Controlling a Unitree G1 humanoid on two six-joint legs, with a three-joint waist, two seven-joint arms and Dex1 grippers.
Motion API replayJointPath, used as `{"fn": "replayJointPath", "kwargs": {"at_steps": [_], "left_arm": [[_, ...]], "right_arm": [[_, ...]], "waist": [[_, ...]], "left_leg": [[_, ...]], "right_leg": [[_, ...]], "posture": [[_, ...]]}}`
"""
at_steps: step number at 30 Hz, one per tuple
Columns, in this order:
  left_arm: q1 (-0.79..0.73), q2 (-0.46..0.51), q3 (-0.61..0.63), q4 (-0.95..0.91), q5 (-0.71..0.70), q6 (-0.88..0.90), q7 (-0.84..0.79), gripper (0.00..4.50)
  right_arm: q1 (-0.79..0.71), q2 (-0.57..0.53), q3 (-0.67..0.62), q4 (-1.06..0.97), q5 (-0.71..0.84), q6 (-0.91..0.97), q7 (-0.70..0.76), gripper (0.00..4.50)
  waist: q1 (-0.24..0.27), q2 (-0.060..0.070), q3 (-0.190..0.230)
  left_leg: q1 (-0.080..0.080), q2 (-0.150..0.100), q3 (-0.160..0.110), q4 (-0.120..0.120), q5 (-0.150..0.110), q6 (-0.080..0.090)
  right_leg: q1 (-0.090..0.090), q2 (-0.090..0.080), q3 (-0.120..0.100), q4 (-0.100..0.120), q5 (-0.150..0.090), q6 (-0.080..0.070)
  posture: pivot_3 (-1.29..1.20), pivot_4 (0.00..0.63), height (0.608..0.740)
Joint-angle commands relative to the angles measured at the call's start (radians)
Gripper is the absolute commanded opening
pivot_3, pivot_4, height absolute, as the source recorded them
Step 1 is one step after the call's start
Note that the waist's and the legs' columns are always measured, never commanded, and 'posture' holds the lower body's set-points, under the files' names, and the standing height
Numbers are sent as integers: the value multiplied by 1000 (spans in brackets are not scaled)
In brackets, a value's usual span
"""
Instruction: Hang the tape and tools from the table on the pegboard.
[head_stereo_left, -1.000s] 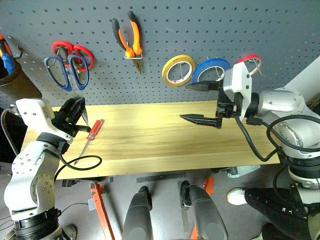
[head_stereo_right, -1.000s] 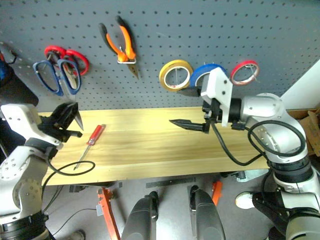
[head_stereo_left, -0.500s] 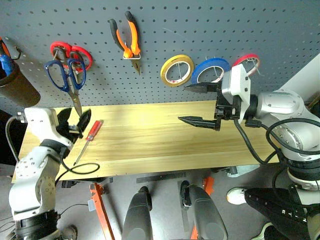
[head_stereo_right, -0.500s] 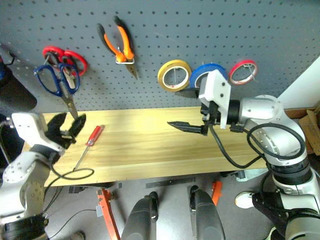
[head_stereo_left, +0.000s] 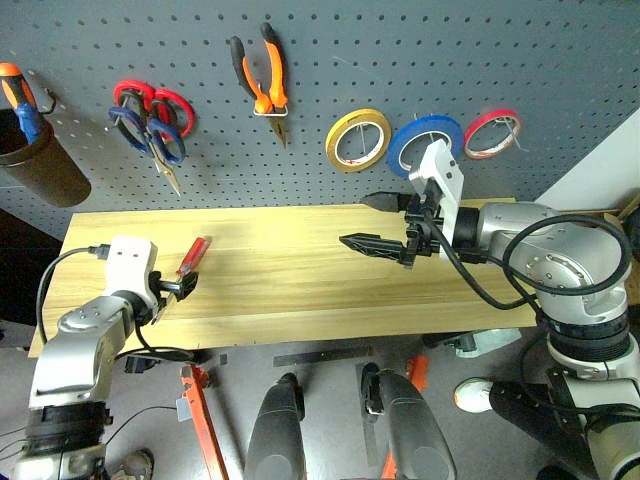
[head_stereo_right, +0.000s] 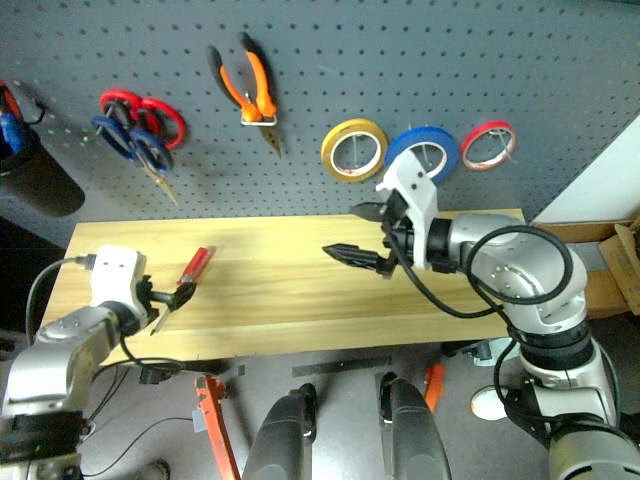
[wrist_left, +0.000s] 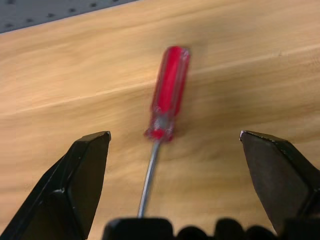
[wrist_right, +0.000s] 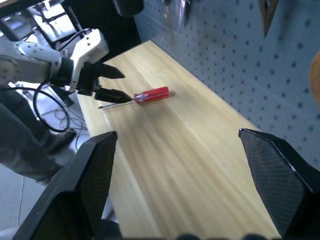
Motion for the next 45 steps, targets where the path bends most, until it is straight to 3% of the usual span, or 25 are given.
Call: {"fn": "replayJointPath", "kwargs": {"at_steps": [1,13,24,27,35,36,40,45], "left_arm": [[-109,44,-52,167,78,-77,-30,4448],[-404,6,-149,665,163,-241,-134,4448],[-437,-7,-169,741,199,-239,-173,4448],[-444,-7,-160,754,199,-228,-165,3815],[-427,13,-123,767,194,-250,-131,1012],[-413,16,-114,744,189,-255,-125,830],[-262,13,-19,499,132,-221,-78,829],[18,-64,155,40,52,-213,14,829]], "right_arm": [[33,38,-10,-99,40,59,-69,4211],[28,54,21,-152,39,92,-132,4211],[-31,93,34,-123,38,99,-164,4211],[-33,83,39,-121,32,94,-162,4211],[-37,46,46,-127,15,79,-152,4211],[-37,43,45,-127,13,78,-151,4211],[-39,30,30,-120,10,74,-142,4211],[-27,11,14,-117,4,41,-124,4211]], "waist": [[-1,0,0],[-9,0,0],[-27,2,18],[-28,3,21],[-32,4,35],[-33,4,36],[-48,4,36],[-52,3,36]], "left_leg": [[0,0,0,0,0,0],[-1,-1,4,0,0,0],[0,-1,4,-1,0,0],[0,-1,4,-1,0,0],[0,-1,7,-2,0,0],[0,-1,7,-2,0,0],[0,-1,11,-3,0,0],[0,0,14,-9,0,0]], "right_leg": [[0,1,0,0,0,0],[-1,-1,2,-1,0,0],[-2,-2,3,-1,0,0],[-2,-2,4,-1,0,0],[-3,-2,6,-1,0,0],[-3,-2,7,-1,0,0],[-5,-2,11,-1,0,0],[-9,-5,18,-3,0,0]], "posture": [[-133,373,740],[-182,399,740],[-189,474,740],[-194,481,740],[-212,483,740],[-212,481,740],[-202,470,740],[-174,444,740]]}}
